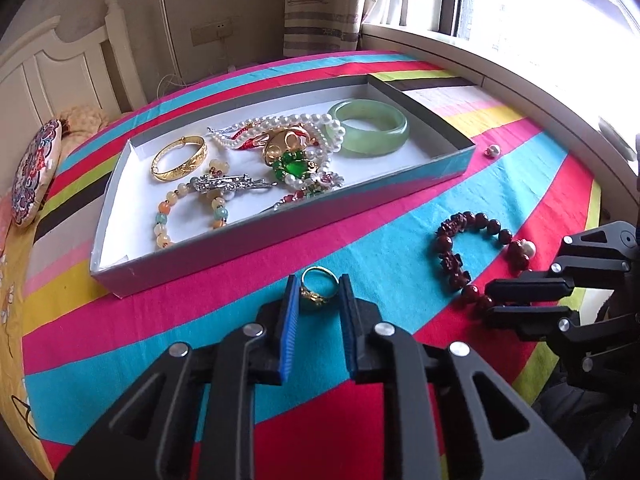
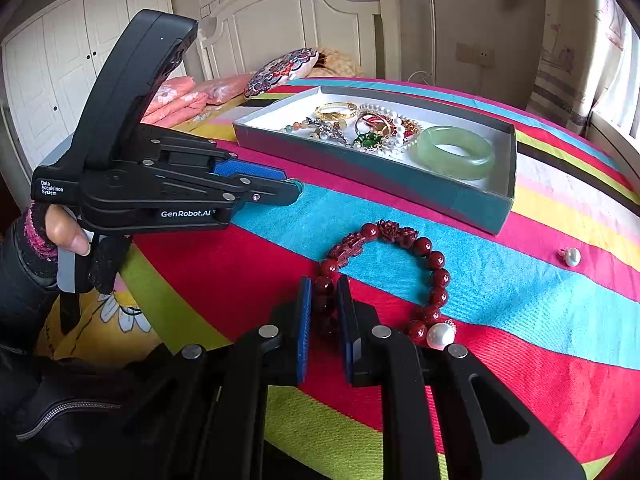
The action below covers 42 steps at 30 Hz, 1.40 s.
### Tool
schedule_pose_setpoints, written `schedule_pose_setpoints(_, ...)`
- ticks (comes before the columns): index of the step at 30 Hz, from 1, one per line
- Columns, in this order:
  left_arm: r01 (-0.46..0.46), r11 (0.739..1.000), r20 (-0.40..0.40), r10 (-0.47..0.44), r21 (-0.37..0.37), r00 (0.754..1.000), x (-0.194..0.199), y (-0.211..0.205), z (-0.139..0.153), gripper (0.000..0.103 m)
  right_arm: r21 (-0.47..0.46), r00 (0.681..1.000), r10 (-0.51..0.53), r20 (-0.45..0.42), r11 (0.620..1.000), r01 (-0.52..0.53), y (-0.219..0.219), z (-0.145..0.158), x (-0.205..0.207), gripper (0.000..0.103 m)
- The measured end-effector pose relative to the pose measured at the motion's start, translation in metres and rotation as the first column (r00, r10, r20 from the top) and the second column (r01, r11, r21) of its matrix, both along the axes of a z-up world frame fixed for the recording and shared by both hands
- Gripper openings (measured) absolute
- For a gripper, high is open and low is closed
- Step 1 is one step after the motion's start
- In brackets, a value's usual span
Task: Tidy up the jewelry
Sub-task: 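Grasp the gold ring with the left tool while the right tool grasps the dark red bead bracelet, then carry the gold ring into the tray with the left tool while the right tool carries the bracelet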
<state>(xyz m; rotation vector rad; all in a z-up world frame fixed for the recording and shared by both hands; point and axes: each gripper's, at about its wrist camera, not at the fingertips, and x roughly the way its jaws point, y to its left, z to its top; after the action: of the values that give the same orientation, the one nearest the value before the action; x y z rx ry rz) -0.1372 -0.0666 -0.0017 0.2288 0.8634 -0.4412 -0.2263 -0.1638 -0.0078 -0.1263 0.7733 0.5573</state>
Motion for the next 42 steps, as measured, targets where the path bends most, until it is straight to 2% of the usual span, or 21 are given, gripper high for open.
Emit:
schedule_pose_setpoints(6, -0.012, 1.000, 0.015, 0.012, 0.015, 1.000, 0.002, -0.002, 0.000, 0.021, 0.014, 1.000, -0.004, -0.012, 1.000, 0.004, 0.000, 0.000, 0.002, 0.018)
schedule_pose_setpoints(8, -0.013, 1.000, 0.019, 0.013, 0.014, 1.000, 0.002, -0.003, -0.001, 0.020, -0.009, 1.000, -0.004, 0.004, 1.000, 0.004, 0.004, 0.001, 0.000, 0.018)
schedule_pose_setpoints(10, -0.012, 1.000, 0.031, 0.011, 0.016, 0.999, 0.000, -0.004, -0.001, 0.020, -0.026, 1.000, -0.003, 0.014, 1.000, 0.004, 0.007, 0.001, -0.002, 0.013)
schedule_pose_setpoints(15, -0.018, 1.000, 0.064, 0.018, -0.003, 0.998, -0.007, 0.000, 0.006, 0.020, 0.121, 1.000, -0.006, -0.021, 0.993, 0.008, -0.004, 0.005, 0.004, 0.013)
schedule_pose_setpoints(19, -0.031, 0.999, 0.100, 0.032, -0.020, 0.994, -0.012, 0.007, 0.021, 0.020, 0.288, 0.999, 0.004, -0.034, 0.958, 0.006, -0.020, 0.021, 0.008, 0.013)
schedule_pose_setpoints(26, -0.046, 0.999, 0.121, 0.046, -0.007, 0.992, -0.013, 0.009, 0.034, 0.020, 0.479, 0.999, 0.000, -0.037, 0.878, 0.018, -0.048, 0.042, 0.019, 0.013)
schedule_pose_setpoints(30, -0.055, 0.998, 0.130, 0.055, -0.006, 0.990, -0.015, 0.011, 0.039, 0.020, 0.523, 1.000, 0.000, -0.029, 0.852, 0.015, -0.053, 0.052, 0.022, 0.013)
schedule_pose_setpoints(42, -0.079, 0.997, 0.148, 0.077, 0.004, 0.986, -0.011, 0.019, 0.047, 0.020, 0.560, 1.000, -0.014, 0.019, 0.828, 0.001, -0.049, 0.080, 0.033, 0.013)
